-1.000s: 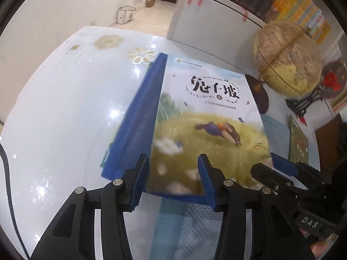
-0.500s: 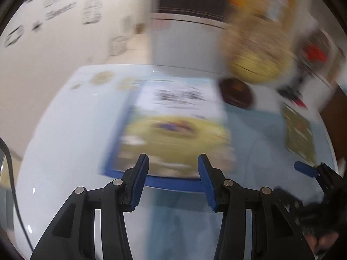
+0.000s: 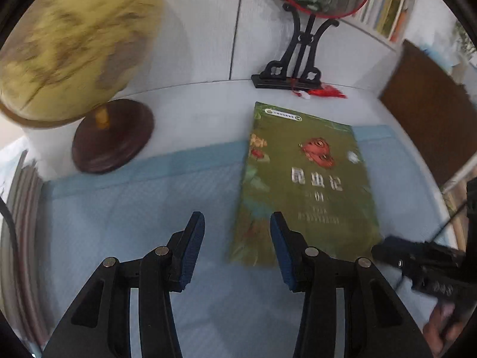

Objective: Organize books

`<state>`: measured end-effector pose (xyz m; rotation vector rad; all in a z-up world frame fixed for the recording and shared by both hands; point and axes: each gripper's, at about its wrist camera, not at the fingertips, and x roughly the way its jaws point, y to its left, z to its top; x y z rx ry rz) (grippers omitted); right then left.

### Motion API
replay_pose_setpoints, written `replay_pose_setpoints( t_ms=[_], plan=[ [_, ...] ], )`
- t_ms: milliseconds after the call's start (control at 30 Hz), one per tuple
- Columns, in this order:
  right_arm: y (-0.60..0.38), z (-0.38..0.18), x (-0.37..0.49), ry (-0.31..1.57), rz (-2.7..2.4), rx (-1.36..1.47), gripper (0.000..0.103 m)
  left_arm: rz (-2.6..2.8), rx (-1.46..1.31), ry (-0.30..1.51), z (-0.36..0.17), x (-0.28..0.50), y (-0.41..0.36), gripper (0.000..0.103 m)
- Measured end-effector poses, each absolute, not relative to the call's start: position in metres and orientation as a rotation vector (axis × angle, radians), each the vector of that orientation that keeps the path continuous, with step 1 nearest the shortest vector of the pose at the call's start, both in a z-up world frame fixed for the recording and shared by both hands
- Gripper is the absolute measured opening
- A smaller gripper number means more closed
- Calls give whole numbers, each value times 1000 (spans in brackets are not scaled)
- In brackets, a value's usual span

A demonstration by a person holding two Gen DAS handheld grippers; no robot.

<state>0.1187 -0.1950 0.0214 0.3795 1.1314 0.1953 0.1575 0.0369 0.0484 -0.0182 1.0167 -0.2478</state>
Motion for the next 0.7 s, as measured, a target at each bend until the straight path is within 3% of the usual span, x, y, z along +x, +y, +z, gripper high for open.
replay_pose_setpoints(
  t_ms=[100,233,433,700],
  plan=[
    [-188,21,132,1131,209,336,46,-263,-75,1160,28,170,19,45],
    [-183,24,132,1158,298,232,45,-237,-88,1187,29,154,13,47],
    [-226,24,101,1245,439,289,45,-315,-326,1229,30,91,18,46],
    [-270,27,32,1324,455,158,46,-403,-397,1266,34,6,-29,46]
  ],
)
